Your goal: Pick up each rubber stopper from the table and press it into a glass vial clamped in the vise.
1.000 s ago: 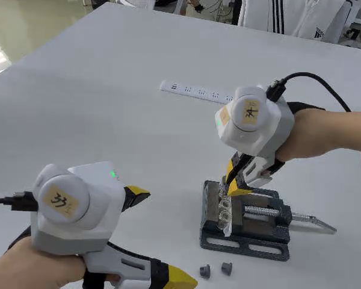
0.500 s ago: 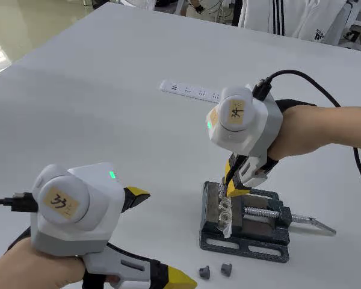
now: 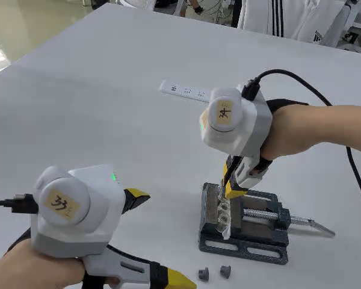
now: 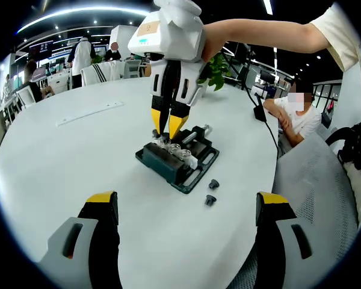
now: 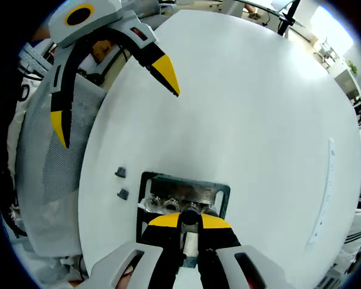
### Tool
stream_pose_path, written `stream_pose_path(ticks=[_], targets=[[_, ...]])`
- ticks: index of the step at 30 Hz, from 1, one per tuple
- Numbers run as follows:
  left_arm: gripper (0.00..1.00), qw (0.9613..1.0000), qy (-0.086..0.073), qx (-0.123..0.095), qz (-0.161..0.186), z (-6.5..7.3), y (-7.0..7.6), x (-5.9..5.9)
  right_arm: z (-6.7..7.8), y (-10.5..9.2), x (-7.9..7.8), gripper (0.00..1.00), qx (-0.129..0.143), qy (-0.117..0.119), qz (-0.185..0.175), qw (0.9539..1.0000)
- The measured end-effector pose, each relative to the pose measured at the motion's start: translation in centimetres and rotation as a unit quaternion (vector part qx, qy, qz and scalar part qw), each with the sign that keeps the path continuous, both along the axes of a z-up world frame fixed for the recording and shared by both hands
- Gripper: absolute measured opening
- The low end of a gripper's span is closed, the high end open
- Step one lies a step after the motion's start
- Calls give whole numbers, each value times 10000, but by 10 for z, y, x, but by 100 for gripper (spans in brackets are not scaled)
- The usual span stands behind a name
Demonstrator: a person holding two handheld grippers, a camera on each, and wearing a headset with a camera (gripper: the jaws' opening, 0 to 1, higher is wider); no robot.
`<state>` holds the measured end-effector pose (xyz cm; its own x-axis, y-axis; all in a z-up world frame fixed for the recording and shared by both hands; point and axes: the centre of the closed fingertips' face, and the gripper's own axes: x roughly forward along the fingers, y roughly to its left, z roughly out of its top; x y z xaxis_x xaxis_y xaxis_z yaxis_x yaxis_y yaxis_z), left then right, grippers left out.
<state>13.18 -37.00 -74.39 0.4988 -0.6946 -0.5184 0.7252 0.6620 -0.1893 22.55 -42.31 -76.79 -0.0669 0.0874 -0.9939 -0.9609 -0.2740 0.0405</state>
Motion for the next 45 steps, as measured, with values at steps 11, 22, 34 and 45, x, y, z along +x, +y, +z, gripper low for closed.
stream_pose_path(ticks=[11, 22, 34, 45], targets=[[95, 10000, 3, -13, -25, 0, -1, 0, -2, 0, 0, 4, -232, -184, -28, 9996], [94, 10000, -2, -26, -39, 2, -4, 0, -2, 1, 0, 4, -321, -236, -66, 9992], [94, 10000, -7, -28, -9, 3, -2, 1, -2, 1, 1, 5, -80, -273, -86, 9996], [94, 10000, -8, -24, 6, 3, -1, 2, -1, 2, 0, 7, 76, -209, -116, 9997]])
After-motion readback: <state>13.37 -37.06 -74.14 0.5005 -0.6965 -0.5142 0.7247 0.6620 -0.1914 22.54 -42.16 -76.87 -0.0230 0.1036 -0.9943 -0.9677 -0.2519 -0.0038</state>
